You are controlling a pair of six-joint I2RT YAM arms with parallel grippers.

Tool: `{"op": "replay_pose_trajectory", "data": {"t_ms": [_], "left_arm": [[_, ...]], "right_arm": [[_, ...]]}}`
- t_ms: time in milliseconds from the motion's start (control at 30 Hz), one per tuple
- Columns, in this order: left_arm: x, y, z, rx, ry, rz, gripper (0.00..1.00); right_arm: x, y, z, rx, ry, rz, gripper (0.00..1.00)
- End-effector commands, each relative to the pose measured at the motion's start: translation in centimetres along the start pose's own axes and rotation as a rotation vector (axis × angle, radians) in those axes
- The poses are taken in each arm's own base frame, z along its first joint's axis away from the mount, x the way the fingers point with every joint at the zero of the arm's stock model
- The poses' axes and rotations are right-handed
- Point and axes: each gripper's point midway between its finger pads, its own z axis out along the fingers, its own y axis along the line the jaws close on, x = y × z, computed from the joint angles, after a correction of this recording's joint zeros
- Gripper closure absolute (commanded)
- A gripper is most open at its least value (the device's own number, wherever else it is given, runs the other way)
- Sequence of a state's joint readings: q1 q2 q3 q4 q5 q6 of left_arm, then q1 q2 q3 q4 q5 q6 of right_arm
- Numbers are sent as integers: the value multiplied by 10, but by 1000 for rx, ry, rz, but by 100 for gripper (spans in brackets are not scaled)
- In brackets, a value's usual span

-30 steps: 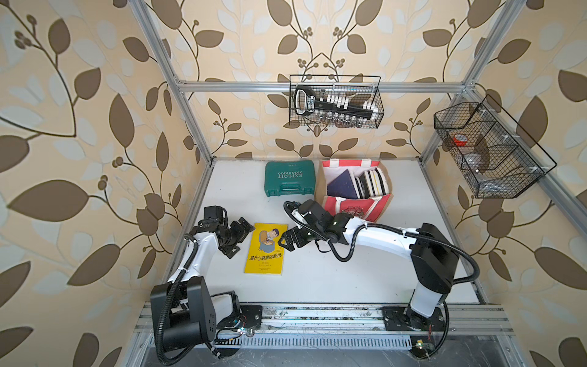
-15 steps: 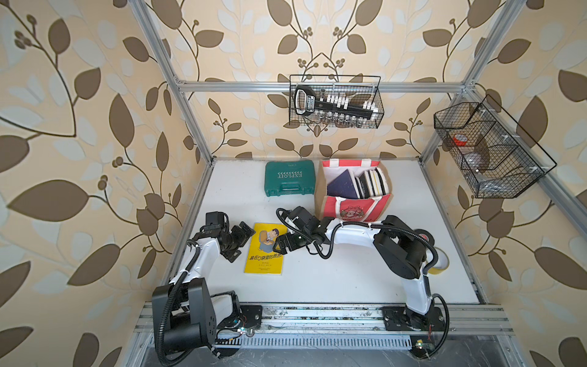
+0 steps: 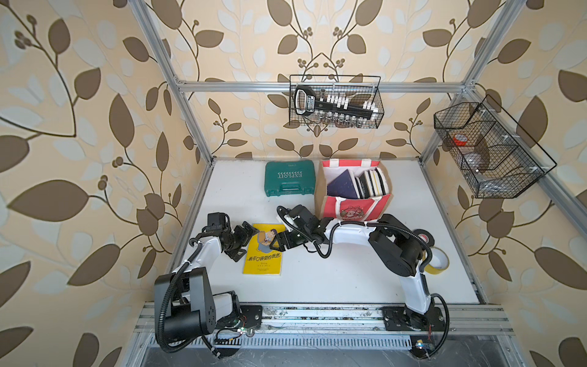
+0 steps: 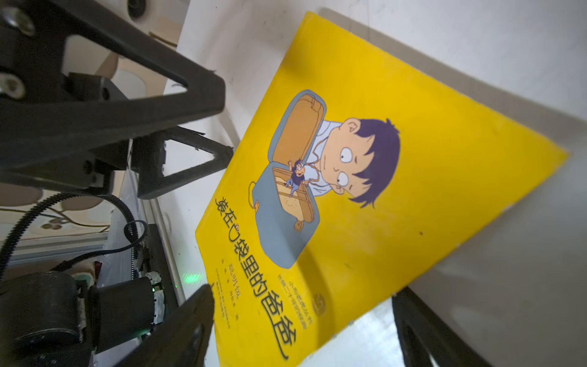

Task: Put the books into the canvas bag
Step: Pick up the book from the center of the board.

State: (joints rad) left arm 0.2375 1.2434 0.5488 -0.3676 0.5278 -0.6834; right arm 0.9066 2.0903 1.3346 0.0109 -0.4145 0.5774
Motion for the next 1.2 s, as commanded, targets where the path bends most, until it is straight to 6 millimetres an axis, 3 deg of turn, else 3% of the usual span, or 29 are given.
{"op": "replay_pose_trajectory", "data": {"t_ms": [0,233,400,633,933,1167], "left_arm": [[5,-8,2,68,37,-26,1],[12,-11,2,115,54,-23,1],[14,-15,1,141,61,-20,1],[14,-20,0,162,65,-13,1],[15,-31,-5,217,70,10,1],[22,-58,-8,403,78,60,1]], "right_arm": [[-2,13,2,-65,-5,-26,25],[-9,15,3,-70,-23,-27,48],[-14,18,1,-72,-39,-34,70],[-18,15,1,-54,-50,-29,90],[-30,11,-14,-39,-89,-38,99],[-55,33,-60,-54,-209,-60,100]]}}
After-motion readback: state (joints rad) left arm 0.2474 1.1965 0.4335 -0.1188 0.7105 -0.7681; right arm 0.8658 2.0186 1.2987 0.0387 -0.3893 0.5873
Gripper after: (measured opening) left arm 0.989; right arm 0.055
